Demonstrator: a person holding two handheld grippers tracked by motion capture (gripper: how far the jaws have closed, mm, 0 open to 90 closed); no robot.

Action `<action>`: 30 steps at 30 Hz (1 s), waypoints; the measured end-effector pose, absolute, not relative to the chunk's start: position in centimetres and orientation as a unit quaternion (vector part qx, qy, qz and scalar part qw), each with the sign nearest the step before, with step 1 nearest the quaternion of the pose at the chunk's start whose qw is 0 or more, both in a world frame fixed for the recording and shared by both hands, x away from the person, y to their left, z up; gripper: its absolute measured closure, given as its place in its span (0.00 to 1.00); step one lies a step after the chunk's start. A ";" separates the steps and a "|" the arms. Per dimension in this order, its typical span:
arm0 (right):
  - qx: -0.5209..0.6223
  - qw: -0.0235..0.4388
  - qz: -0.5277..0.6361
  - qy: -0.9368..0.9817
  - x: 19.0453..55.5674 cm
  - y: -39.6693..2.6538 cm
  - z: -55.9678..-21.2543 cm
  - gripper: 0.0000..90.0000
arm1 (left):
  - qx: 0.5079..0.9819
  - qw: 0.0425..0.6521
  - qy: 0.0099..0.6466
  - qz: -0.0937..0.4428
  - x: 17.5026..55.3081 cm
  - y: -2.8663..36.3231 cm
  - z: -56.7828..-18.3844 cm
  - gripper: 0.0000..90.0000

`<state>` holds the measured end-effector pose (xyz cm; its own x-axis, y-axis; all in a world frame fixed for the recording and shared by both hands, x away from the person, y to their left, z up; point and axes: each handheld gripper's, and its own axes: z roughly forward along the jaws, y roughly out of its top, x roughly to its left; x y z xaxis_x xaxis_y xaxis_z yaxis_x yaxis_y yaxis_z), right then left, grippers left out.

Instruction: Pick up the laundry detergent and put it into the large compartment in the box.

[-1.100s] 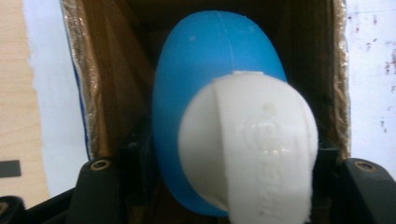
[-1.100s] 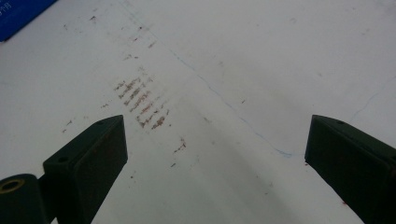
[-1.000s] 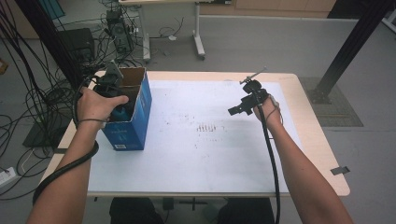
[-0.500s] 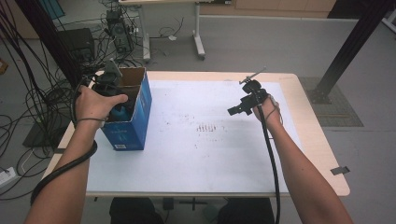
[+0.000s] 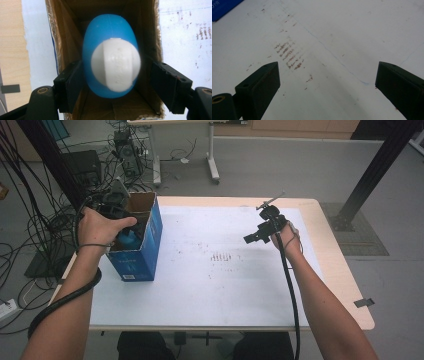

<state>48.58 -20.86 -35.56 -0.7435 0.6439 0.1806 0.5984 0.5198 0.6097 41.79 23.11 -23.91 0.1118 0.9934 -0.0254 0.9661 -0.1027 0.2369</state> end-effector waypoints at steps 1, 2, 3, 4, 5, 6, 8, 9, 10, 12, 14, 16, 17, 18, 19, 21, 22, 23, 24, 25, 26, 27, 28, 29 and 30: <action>0.357 0.034 0.336 0.871 48.6 -20.9 -35.5 0.06 | 0.739 0.098 0.663 0.071 41.8 23.1 -23.7 0.30; 0.357 0.034 0.336 0.871 48.5 -20.9 -35.5 0.06 | 0.739 0.098 0.663 0.072 41.8 23.1 -23.6 0.30; 0.357 0.034 0.337 0.871 48.5 -20.9 -35.5 0.06 | 0.738 0.097 0.663 0.074 41.8 23.1 -23.4 0.29; 0.356 0.035 0.336 0.871 48.5 -20.9 -35.5 0.06 | 0.738 0.098 0.663 0.076 41.7 23.1 -23.1 0.29; 0.357 0.035 0.337 0.871 48.5 -20.9 -35.5 0.06 | 0.738 0.098 0.663 0.076 41.7 23.1 -22.9 0.29; 0.357 0.035 0.337 0.871 48.5 -20.9 -35.4 0.06 | 0.739 0.097 0.662 0.078 41.6 23.1 -22.7 0.28; 0.356 0.037 0.337 0.871 48.5 -21.0 -35.4 0.06 | 0.740 0.098 0.661 0.079 41.5 23.1 -22.3 0.27; 0.357 0.037 0.336 0.871 48.5 -21.0 -35.4 0.06 | 0.741 0.097 0.659 0.079 41.5 23.1 -22.1 0.26; 0.357 0.037 0.336 0.871 48.5 -21.1 -35.3 0.06 | 0.742 0.097 0.658 0.081 41.4 23.1 -21.7 0.26; 0.357 0.039 0.336 0.871 48.5 -21.1 -35.3 0.06 | 0.744 0.099 0.655 0.083 41.2 23.1 -21.3 0.24; 0.357 0.040 0.335 0.871 48.5 -21.1 -35.2 0.06 | 0.746 0.104 0.653 0.086 41.0 22.9 -20.8 0.23; 0.357 0.040 0.336 0.871 48.4 -21.1 -35.2 0.06 | 0.748 0.108 0.649 0.090 40.8 22.7 -20.2 0.21; 0.357 0.041 0.334 0.871 48.4 -21.1 -35.2 0.06 | 0.748 0.110 0.649 0.091 40.7 22.6 -19.9 0.21; 0.356 0.042 0.335 0.871 48.4 -21.1 -35.2 0.06 | 0.749 0.110 0.647 0.092 40.6 22.5 -19.6 0.19; 0.356 0.041 0.335 0.871 48.4 -21.1 -35.1 0.06 | 0.749 0.109 0.646 0.095 40.6 22.4 -19.4 0.19; 0.356 0.042 0.337 0.871 48.4 -21.1 -35.1 0.06 | 0.750 0.111 0.644 0.097 40.4 22.2 -18.8 0.17; 0.356 0.042 0.337 0.871 48.4 -21.1 -35.1 0.06 | 0.750 0.113 0.644 0.098 40.4 22.1 -18.6 0.16; 0.356 0.042 0.337 0.871 48.4 -21.1 -35.1 0.06 | 0.749 0.117 0.644 0.097 40.3 22.0 -18.3 0.15; 0.356 0.042 0.336 0.871 48.4 -21.1 -35.1 0.06 | 0.748 0.120 0.645 0.098 40.2 21.9 -18.0 0.12; 0.356 0.042 0.336 0.871 48.4 -21.1 -35.1 0.06 | 0.750 0.121 0.642 0.101 40.1 21.8 -17.7 0.12; 0.356 0.042 0.336 0.871 48.4 -21.1 -35.1 0.06 | 0.748 0.130 0.643 0.102 39.9 21.6 -17.4 0.11; 0.356 0.041 0.337 0.871 48.4 -21.1 -35.1 0.06 | 0.746 0.133 0.643 0.106 39.8 21.5 -17.1 0.10; 0.355 0.042 0.336 0.871 48.4 -21.1 -35.1 0.06 | 0.746 0.131 0.643 0.110 39.7 21.3 -16.9 0.10; 0.356 0.041 0.335 0.871 48.4 -21.1 -35.1 0.06 | 0.747 0.128 0.642 0.111 39.6 21.2 -16.7 0.10; 0.356 0.041 0.335 0.871 48.4 -21.1 -35.1 0.06 | 0.747 0.127 0.643 0.112 39.5 20.9 -16.5 0.10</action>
<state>48.37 -21.10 -35.12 -0.7436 0.6474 0.1672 0.5924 0.5219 0.6137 39.48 20.93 -16.49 0.1470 0.9891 0.0041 0.9319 -0.1399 0.3346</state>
